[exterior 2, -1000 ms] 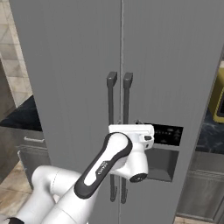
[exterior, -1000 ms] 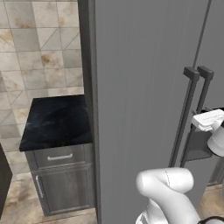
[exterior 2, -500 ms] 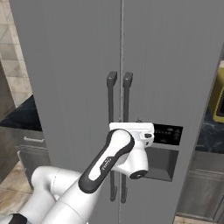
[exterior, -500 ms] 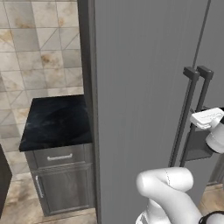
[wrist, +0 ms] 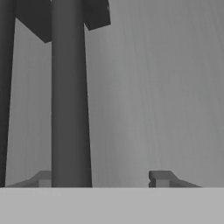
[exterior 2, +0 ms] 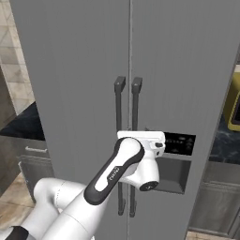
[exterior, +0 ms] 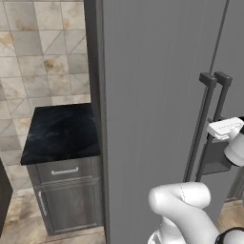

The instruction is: Open the freezer door, pick up the ice cube tray from the freezer, and place it on the dining counter.

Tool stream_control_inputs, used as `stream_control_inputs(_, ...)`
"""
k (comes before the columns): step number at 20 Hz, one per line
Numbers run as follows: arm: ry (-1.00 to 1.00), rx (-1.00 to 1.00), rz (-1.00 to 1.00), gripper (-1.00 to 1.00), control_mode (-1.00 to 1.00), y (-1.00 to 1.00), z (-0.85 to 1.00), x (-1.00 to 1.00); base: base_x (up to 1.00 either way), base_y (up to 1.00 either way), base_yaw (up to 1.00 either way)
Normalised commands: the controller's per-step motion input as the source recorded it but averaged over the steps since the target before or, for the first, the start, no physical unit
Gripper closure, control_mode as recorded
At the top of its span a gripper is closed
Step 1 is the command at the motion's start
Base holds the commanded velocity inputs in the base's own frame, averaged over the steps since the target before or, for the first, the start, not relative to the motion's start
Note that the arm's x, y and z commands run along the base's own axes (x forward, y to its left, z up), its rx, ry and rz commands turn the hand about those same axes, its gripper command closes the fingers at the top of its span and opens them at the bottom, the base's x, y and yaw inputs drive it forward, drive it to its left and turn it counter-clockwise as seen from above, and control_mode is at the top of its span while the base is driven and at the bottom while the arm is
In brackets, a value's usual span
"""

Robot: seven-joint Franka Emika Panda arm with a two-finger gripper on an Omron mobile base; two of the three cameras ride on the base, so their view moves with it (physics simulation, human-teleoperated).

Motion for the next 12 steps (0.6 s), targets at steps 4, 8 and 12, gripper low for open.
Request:
stream_control_inputs(4,0.00,0.00,0.00,1.00,-1.00,0.00,0.00,0.00,0.00,0.00,0.00)
stream_control_inputs(8,0.00,0.00,0.00,1.00,-1.00,0.00,0.00,-0.02,0.00,0.00,0.00)
stream_control_inputs(12,0.00,0.00,0.00,1.00,-1.00,-0.08,0.06,-0.19,0.00,0.00,0.00)
